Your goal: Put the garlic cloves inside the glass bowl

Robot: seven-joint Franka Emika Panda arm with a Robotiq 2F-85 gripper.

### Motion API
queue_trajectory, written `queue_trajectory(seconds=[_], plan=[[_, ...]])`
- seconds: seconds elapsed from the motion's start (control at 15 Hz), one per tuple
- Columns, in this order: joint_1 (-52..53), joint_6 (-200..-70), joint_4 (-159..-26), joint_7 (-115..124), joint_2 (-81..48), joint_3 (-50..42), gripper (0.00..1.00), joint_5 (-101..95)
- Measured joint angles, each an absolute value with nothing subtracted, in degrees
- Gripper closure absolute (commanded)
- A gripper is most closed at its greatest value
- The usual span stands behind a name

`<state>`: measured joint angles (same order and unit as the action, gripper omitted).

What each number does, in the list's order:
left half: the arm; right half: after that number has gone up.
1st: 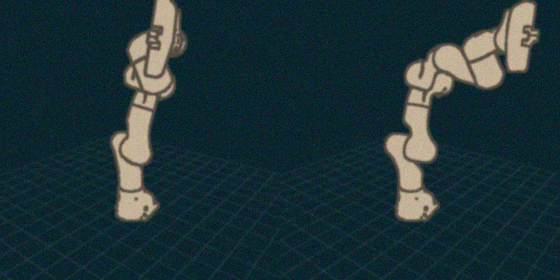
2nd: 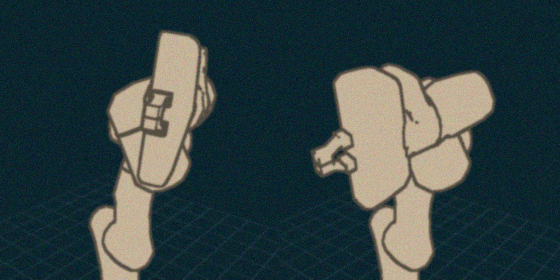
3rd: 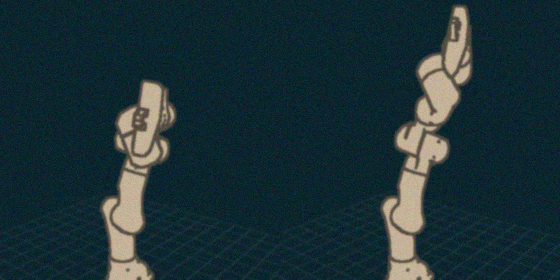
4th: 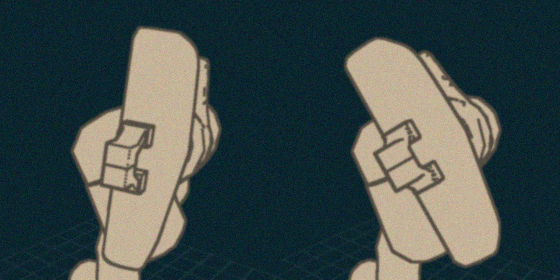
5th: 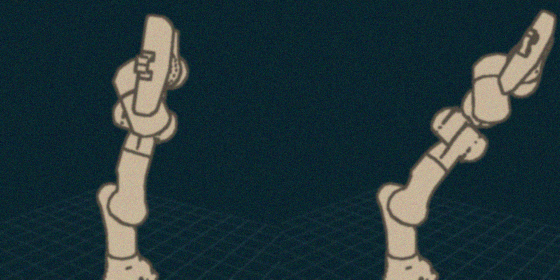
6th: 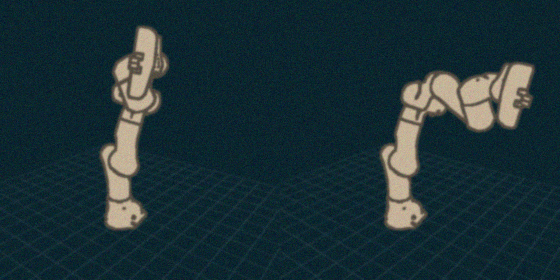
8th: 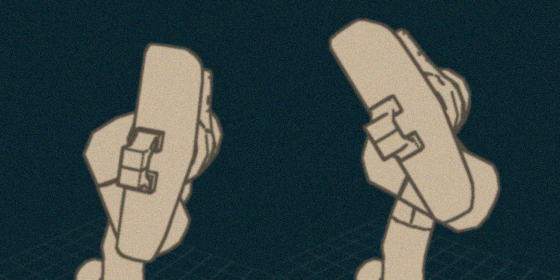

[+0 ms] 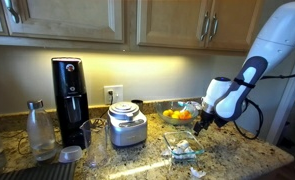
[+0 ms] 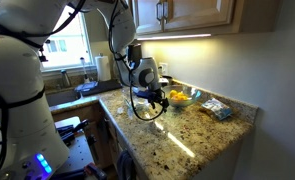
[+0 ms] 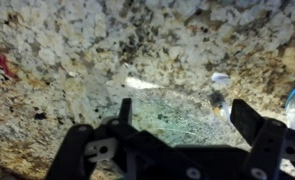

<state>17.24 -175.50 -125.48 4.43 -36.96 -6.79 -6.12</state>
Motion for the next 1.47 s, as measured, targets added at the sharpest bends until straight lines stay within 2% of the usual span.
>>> queue_trajectory(seconds=[0.67, 0.73, 0.93, 1.47], plan=[[17.8, -175.4, -120.2, 5.7, -41.7, -6.5, 0.0, -5.1], [17.8, -175.4, -119.8, 5.7, -42.0, -6.5, 0.03, -5.0], [17.8, -175.3, -118.7, 5.7, -42.9, -6.3, 0.3, -4.6], [17.7, -175.3, -118.3, 5.7, -43.2, -4.8, 0.82, -3.1]])
